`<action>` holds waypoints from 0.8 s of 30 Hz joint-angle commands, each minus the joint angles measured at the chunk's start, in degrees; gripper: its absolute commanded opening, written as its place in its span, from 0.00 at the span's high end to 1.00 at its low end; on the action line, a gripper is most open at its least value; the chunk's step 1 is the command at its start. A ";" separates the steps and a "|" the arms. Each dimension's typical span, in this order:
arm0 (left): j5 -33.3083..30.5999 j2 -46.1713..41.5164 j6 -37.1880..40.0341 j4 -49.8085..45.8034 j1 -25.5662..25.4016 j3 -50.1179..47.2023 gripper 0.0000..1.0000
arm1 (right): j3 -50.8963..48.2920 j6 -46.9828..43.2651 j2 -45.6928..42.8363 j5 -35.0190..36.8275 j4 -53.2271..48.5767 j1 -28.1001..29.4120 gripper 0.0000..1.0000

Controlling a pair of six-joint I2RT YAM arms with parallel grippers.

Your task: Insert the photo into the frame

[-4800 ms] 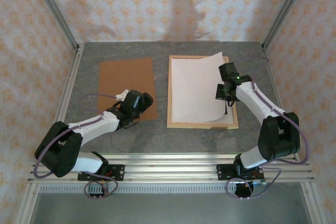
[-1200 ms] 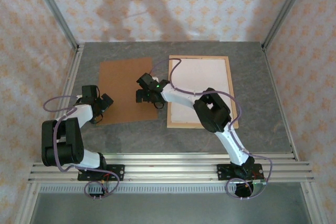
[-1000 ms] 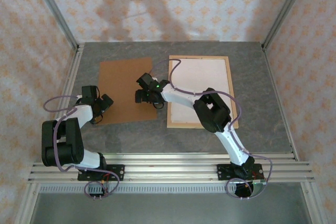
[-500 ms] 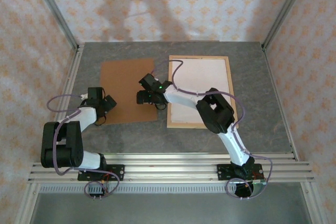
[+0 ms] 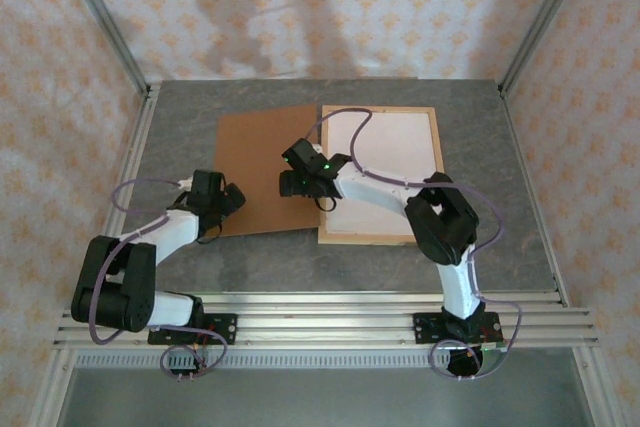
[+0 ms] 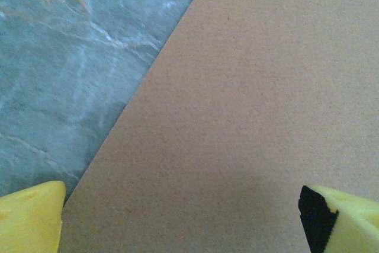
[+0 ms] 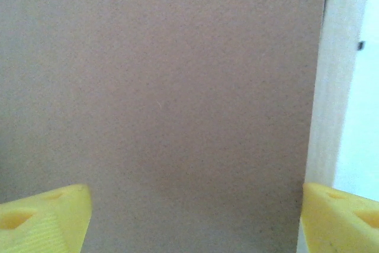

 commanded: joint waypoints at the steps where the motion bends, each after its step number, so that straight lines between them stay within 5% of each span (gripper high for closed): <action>1: 15.06 -0.18 -6.75 4.25 -5.57 -1.03 0.05 | -0.47 -0.88 -3.95 -5.22 5.26 2.77 0.12; 24: 11.08 2.25 -7.04 1.30 -8.53 0.50 0.03 | -8.24 -2.64 -7.20 2.57 0.82 -1.40 0.03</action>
